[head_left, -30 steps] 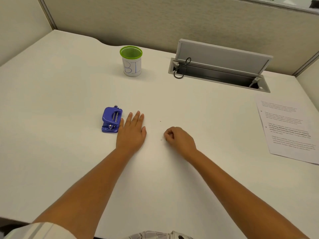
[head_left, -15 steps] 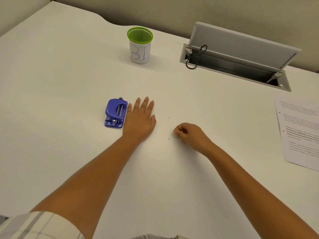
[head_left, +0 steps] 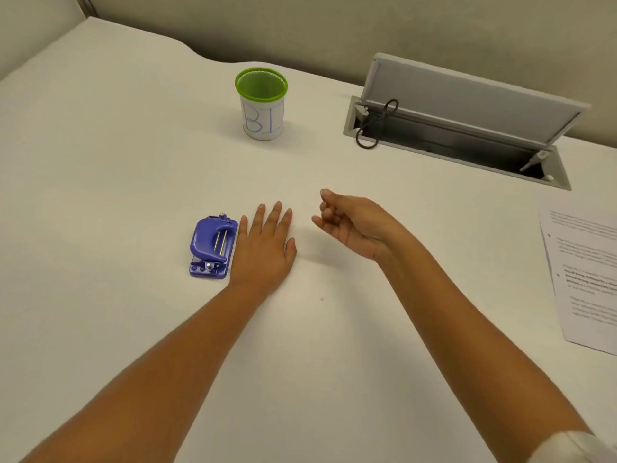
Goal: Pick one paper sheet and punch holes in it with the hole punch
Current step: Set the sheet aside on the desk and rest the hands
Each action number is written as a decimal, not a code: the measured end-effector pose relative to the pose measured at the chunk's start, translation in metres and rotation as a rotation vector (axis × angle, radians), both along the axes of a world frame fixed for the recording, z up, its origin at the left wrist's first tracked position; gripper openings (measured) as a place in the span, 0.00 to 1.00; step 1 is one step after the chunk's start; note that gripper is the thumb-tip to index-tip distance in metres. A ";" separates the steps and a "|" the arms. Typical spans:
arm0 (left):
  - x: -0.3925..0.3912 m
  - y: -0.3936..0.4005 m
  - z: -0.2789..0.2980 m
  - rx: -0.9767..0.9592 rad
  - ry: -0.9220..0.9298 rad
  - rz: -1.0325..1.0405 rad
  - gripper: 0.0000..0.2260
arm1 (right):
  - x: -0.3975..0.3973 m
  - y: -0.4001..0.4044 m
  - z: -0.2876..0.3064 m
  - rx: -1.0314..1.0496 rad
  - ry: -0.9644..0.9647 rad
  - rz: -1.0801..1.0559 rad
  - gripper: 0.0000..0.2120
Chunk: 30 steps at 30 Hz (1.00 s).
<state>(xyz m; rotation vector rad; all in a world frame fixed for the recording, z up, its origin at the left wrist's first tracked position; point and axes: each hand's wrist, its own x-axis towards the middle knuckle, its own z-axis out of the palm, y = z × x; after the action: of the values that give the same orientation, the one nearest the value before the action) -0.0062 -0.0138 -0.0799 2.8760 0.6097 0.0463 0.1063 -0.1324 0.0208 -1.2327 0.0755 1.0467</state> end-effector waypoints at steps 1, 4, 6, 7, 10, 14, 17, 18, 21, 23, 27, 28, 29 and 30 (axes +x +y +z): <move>0.000 0.000 0.000 0.003 0.006 -0.003 0.25 | 0.013 0.017 0.009 -0.002 -0.042 0.009 0.05; 0.000 0.001 0.001 0.006 0.014 -0.004 0.25 | 0.052 0.075 0.036 -0.011 -0.210 0.039 0.07; 0.000 0.000 0.001 0.007 0.019 0.001 0.24 | 0.075 0.114 0.050 -0.044 -0.365 0.043 0.10; 0.000 -0.001 0.001 0.009 0.020 0.002 0.24 | 0.086 0.133 0.055 -0.091 -0.452 0.040 0.10; 0.000 -0.001 0.001 0.002 0.010 0.007 0.24 | 0.110 0.175 0.060 -0.308 -0.741 0.068 0.10; 0.001 -0.001 0.001 -0.003 0.004 0.010 0.24 | 0.133 0.202 0.049 -0.524 -0.996 0.143 0.09; 0.001 0.001 0.000 -0.010 0.005 0.010 0.25 | 0.138 0.207 0.047 -0.585 -1.066 0.166 0.10; 0.001 0.001 0.000 -0.010 0.006 0.011 0.25 | 0.139 0.207 0.047 -0.585 -1.080 0.178 0.10; 0.001 0.001 -0.001 0.003 0.008 0.016 0.25 | 0.140 0.203 0.049 -0.576 -1.126 0.204 0.13; 0.001 0.001 -0.001 0.008 0.007 0.016 0.25 | 0.135 0.197 0.052 -0.517 -1.138 0.203 0.12; 0.002 0.001 0.000 0.005 -0.004 0.018 0.24 | 0.109 0.169 0.047 -0.384 -1.157 0.200 0.11; 0.002 0.001 0.001 0.007 -0.001 0.015 0.24 | 0.099 0.158 0.042 -0.372 -1.179 0.220 0.11; 0.002 0.001 0.001 0.009 0.002 0.010 0.25 | 0.089 0.146 0.037 -0.373 -1.206 0.251 0.10; 0.002 0.002 0.002 0.007 0.004 0.005 0.25 | 0.078 0.131 0.032 -0.388 -1.232 0.295 0.10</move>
<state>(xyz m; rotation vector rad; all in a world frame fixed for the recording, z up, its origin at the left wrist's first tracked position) -0.0040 -0.0119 -0.0783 2.8821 0.6194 0.0430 0.1842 -0.0015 0.0523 -2.1032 -0.9084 0.3597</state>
